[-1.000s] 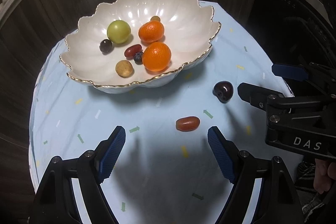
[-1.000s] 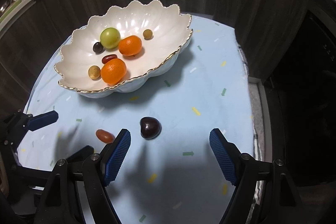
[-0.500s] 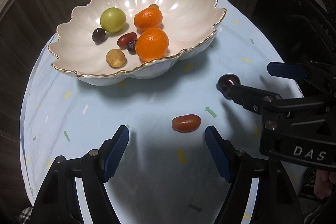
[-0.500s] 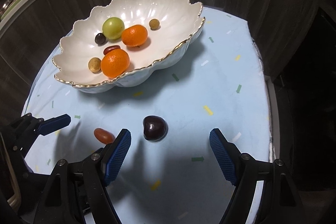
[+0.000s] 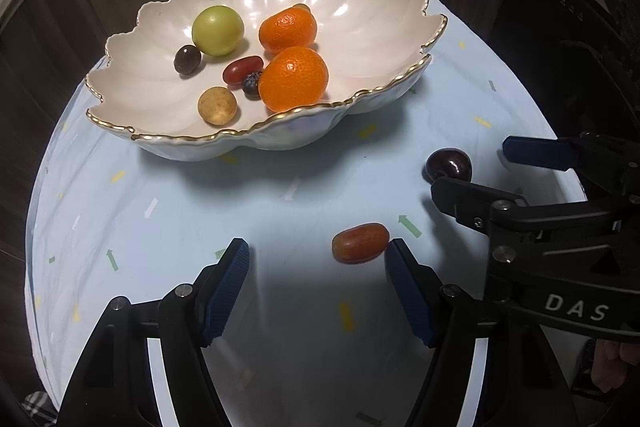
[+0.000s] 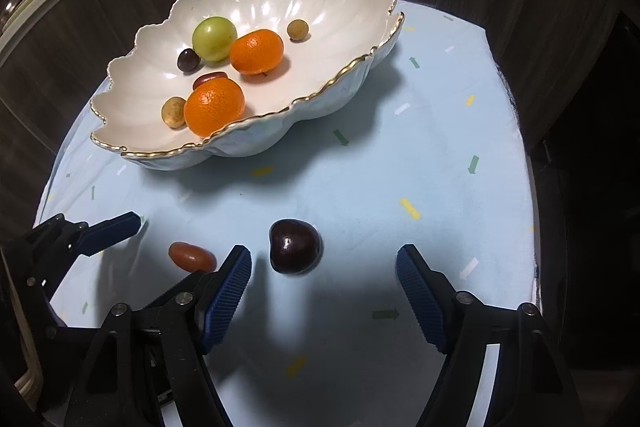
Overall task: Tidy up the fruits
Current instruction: 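Grasp the brown date with the left tool while the right tool grasps the dark cherry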
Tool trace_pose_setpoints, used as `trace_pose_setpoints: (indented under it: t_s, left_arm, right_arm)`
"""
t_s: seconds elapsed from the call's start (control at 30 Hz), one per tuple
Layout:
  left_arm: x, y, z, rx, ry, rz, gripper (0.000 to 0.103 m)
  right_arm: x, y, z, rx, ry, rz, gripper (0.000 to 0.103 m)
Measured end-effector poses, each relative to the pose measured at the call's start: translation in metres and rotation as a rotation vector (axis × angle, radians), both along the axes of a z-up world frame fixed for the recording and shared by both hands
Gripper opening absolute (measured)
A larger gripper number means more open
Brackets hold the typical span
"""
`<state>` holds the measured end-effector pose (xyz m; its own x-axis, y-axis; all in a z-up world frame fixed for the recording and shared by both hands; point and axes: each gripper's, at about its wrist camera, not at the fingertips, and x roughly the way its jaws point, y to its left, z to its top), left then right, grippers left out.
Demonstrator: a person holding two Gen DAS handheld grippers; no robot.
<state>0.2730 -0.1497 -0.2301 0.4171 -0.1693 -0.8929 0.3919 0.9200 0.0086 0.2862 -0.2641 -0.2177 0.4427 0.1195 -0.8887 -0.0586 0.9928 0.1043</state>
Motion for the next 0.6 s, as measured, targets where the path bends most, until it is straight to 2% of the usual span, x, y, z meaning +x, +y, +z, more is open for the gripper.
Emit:
trace_pose_setpoints:
  t_s: [0.17,0.33,0.47,0.6]
  left_arm:
    - [-0.0014,-0.0038,0.0002,-0.009,0.007,-0.008,0.061]
    - [-0.0029,-0.0038,0.0021,-0.024,0.006,-0.007,0.058]
    - [-0.004,-0.0029,0.0028,-0.033,0.005,-0.003,0.05]
    - [-0.0057,-0.0025,0.0032,-0.041,0.003,0.0,0.043]
  right_arm:
    - [0.0022,0.0023,-0.0025,0.011,0.011,0.01,0.067]
    - [0.0039,0.0034,-0.0033,0.016,0.015,0.014,0.061]
    - [0.0047,0.0053,-0.0039,0.014,0.012,0.016,0.056]
    - [0.0052,0.0061,-0.0038,0.011,0.006,0.017,0.044]
